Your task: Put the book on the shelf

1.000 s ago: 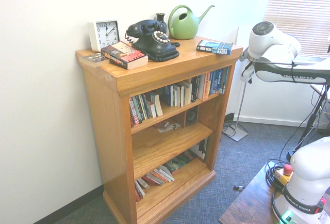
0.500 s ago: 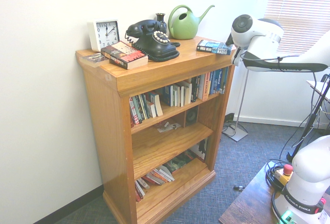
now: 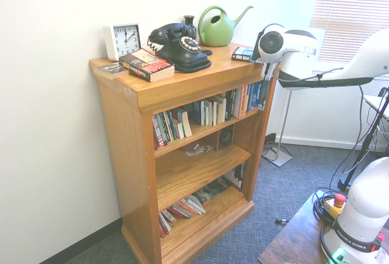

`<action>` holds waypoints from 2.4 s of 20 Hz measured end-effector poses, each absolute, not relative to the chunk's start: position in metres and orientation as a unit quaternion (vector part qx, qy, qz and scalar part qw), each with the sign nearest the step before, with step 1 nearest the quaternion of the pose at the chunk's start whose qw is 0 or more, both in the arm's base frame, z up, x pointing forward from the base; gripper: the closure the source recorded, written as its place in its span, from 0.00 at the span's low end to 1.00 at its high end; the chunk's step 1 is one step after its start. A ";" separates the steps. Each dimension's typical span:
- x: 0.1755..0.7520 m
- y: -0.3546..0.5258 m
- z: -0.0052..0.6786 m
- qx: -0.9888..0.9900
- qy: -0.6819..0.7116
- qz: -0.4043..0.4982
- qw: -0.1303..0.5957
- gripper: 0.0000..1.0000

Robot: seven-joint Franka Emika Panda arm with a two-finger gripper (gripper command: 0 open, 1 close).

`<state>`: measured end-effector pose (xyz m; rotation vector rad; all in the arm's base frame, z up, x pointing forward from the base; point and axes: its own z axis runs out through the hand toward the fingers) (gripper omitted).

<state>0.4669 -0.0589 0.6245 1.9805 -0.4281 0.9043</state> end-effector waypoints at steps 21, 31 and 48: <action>0.486 -0.067 0.620 0.794 -0.151 0.378 0.451 1.00; 0.486 -0.067 0.625 0.792 -0.155 0.378 0.453 1.00; 0.409 -0.037 0.690 0.818 -0.247 0.404 0.328 1.00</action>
